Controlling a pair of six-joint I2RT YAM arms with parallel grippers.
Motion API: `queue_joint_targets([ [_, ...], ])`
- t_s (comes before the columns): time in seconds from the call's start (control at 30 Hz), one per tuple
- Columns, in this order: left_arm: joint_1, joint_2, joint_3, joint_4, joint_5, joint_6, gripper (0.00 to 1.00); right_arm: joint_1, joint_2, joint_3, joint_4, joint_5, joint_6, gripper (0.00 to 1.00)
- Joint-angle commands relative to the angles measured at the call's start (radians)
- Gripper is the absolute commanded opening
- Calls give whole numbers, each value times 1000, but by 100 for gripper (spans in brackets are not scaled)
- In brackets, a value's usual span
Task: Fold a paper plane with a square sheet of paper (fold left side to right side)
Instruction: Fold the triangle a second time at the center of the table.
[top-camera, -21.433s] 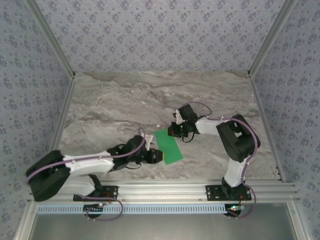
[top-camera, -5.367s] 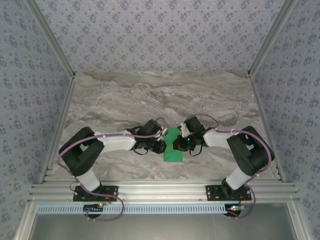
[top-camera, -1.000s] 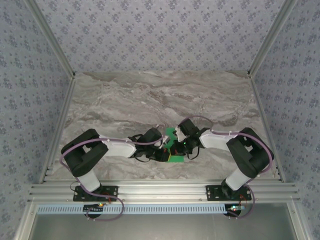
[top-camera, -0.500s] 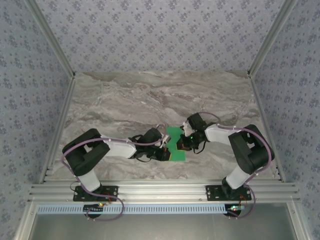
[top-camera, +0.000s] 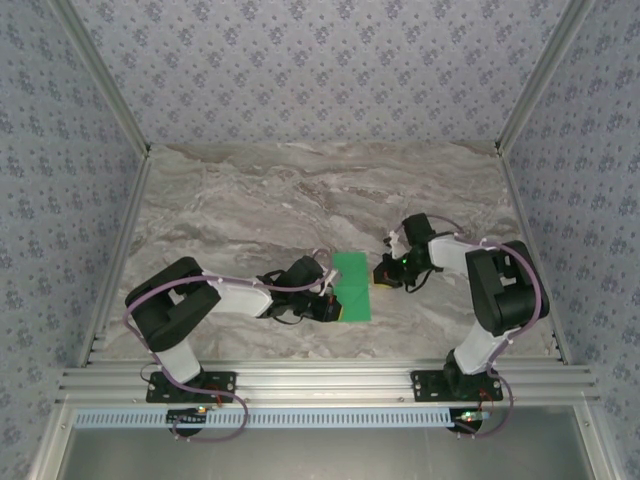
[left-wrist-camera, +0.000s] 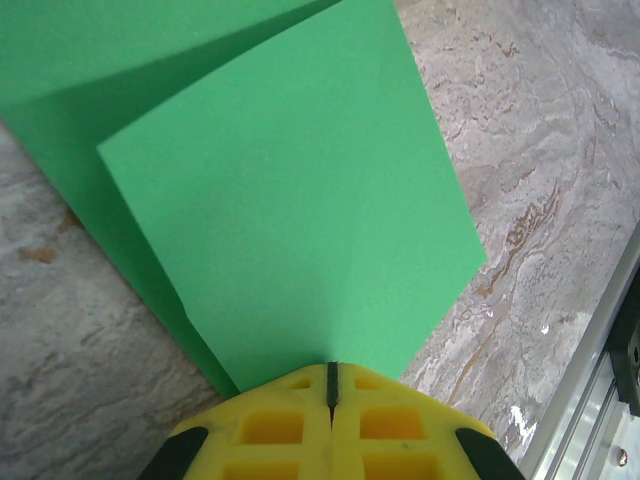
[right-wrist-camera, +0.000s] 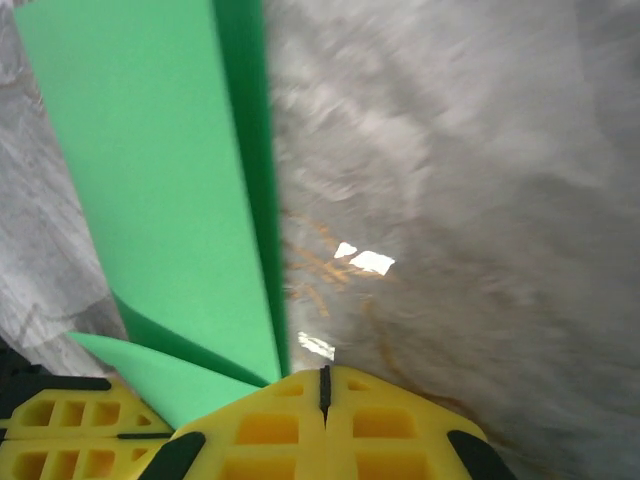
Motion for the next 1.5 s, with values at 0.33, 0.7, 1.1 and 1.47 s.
queue_joint_targets([
  [0.33, 4, 12, -41, -170, -72, -6, 0, 139, -190, -137, 154, -86, 152, 1],
  [0.7, 4, -23, -7, -183, -61, 14, 0, 199, -52, -117, 202, -11, 193, 1],
  [1.1, 10, -17, 162, -240, 35, 80, 1, 201, -27, -130, 107, 72, 163, 1],
  [1.47, 12, 85, 193, -240, 37, 91, 1, 203, -31, -124, 73, 99, 157, 1],
])
